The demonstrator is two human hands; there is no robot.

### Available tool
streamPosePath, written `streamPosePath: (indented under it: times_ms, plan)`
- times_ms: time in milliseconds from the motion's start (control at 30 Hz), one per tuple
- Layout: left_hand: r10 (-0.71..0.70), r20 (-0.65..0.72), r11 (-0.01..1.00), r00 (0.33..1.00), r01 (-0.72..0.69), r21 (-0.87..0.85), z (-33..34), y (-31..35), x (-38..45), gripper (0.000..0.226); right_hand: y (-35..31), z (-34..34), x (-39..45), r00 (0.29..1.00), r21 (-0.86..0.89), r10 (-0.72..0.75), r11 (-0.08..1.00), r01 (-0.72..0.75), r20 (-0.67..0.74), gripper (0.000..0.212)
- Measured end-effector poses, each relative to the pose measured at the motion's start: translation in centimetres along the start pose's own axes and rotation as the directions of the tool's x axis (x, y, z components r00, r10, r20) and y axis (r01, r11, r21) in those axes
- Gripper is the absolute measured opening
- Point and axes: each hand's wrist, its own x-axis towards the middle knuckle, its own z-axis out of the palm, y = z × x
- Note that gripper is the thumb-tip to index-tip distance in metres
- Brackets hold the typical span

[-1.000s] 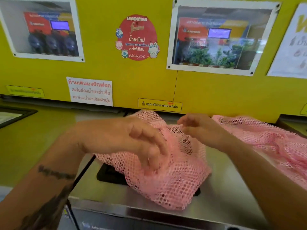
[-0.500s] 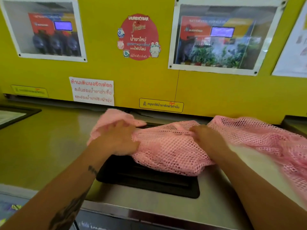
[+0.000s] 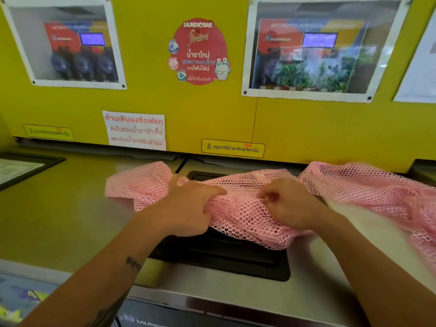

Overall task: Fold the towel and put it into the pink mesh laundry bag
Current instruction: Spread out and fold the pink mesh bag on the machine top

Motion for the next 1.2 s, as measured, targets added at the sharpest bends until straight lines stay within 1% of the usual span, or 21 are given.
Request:
streamPosePath:
  times_ms: [67,133,167,200,233,267,300,367,400,433,467,500,567,667,800,867,900,1000,1067,1100,1200]
  plan:
    - [0.031,-0.137,0.998,0.99,-0.022,0.064,-0.5,0.1,-0.2,0.04,-0.3,-1.1,-0.4,0.999,-0.077,-0.004,0.997,0.0,-0.045,0.017]
    - [0.107,-0.36,0.993,0.927,-0.078,0.093,-1.4,0.4,-0.5,0.022,-1.1,-3.2,-1.4,0.994,0.136,0.014,0.991,0.001,-0.108,0.016]
    - [0.122,-0.42,0.992,0.899,-0.105,0.064,-2.1,0.6,-0.7,0.016,-1.6,-4.7,-2.2,0.995,0.295,0.017,0.955,0.012,-0.097,0.013]
    - [0.111,-0.419,0.993,0.901,-0.12,0.005,-3.0,1.0,-1.3,0.01,-2.0,-6.3,-3.1,0.999,0.424,0.002,0.906,0.013,-0.036,0.012]
    - [0.09,-0.329,0.992,0.94,-0.114,-0.054,-3.9,1.3,-1.9,0.004,-2.4,-8.1,-4.1,0.996,0.498,-0.05,0.867,0.01,0.067,0.013]
    - [0.086,-0.167,0.991,0.982,-0.101,-0.084,-4.8,1.6,-2.5,0.005,-2.5,-9.6,-5.1,0.973,0.535,-0.123,0.845,-0.001,0.196,0.014]
    - [0.115,0.021,0.989,0.993,-0.112,-0.095,-5.7,1.8,-3.1,0.012,-2.5,-10.7,-6.0,0.927,0.563,-0.196,0.826,-0.02,0.32,0.017]
    - [0.224,0.353,0.961,0.908,-0.146,-0.235,-7.2,2.2,-4.4,0.03,-2.2,-12.1,-7.0,0.862,0.653,-0.27,0.752,-0.089,0.428,0.034]
    - [0.306,0.449,0.921,0.839,-0.141,-0.363,-7.9,2.3,-4.9,0.041,-2.1,-12.3,-7.2,0.881,0.682,-0.248,0.724,-0.109,0.404,0.037]
    - [0.395,0.474,0.861,0.787,-0.137,-0.49,-8.3,2.4,-5.2,0.048,-1.8,-12.1,-7.0,0.918,0.674,-0.191,0.731,-0.103,0.347,0.035]
    - [0.467,0.437,0.796,0.769,-0.15,-0.586,-8.5,2.4,-5.3,0.049,-1.5,-11.6,-6.6,0.956,0.626,-0.105,0.774,-0.094,0.272,0.029]
    - [0.496,0.364,0.748,0.788,-0.175,-0.64,-8.6,2.4,-5.0,0.047,-1.2,-10.9,-6.2,0.978,0.551,-0.013,0.827,-0.105,0.206,0.024]
    - [0.431,0.172,0.735,0.886,-0.234,-0.636,-7.9,2.6,-3.5,0.04,-0.8,-9.2,-5.2,0.979,0.405,0.112,0.898,-0.173,0.169,0.024]
    - [0.223,0.018,0.883,0.975,-0.194,-0.427,-5.0,2.8,-0.3,0.034,-1.5,-5.8,-4.2,0.948,0.231,0.143,0.949,-0.213,0.284,0.031]
    - [0.055,0.141,0.997,0.989,-0.046,-0.064,-0.5,0.1,2.1,0.053,-0.9,-1.6,-2.7,0.924,-0.051,0.151,0.988,-0.142,0.352,0.061]
    - [-0.106,0.164,0.985,0.981,0.081,0.149,0.6,-2.0,2.2,0.063,-0.1,-1.5,-2.2,0.923,-0.122,0.206,0.977,-0.175,0.325,0.067]
    - [-0.179,0.147,0.969,0.973,0.149,0.195,0.9,-2.9,1.9,0.065,0.4,-1.8,-2.1,0.916,-0.127,0.239,0.97,-0.209,0.321,0.066]
    - [-0.303,0.041,0.94,0.952,0.291,0.178,1.4,-5.1,0.7,0.067,1.3,-2.5,-1.4,0.881,-0.235,0.328,0.937,-0.258,0.34,0.064]
    - [-0.326,-0.01,0.935,0.945,0.323,0.149,1.4,-6.2,0.0,0.07,0.7,-2.3,-0.8,0.913,-0.373,0.321,0.903,-0.215,0.251,0.064]
    - [-0.324,-0.019,0.938,0.946,0.324,0.123,1.5,-6.5,-0.3,0.07,0.1,-1.8,-0.3,0.946,-0.374,0.256,0.912,-0.168,0.201,0.062]
    - [-0.291,-0.042,0.957,0.956,0.291,0.01,1.5,-6.8,-0.8,0.067,-3.6,0.1,1.0,0.976,-0.094,0.003,0.995,0.018,0.218,0.056]
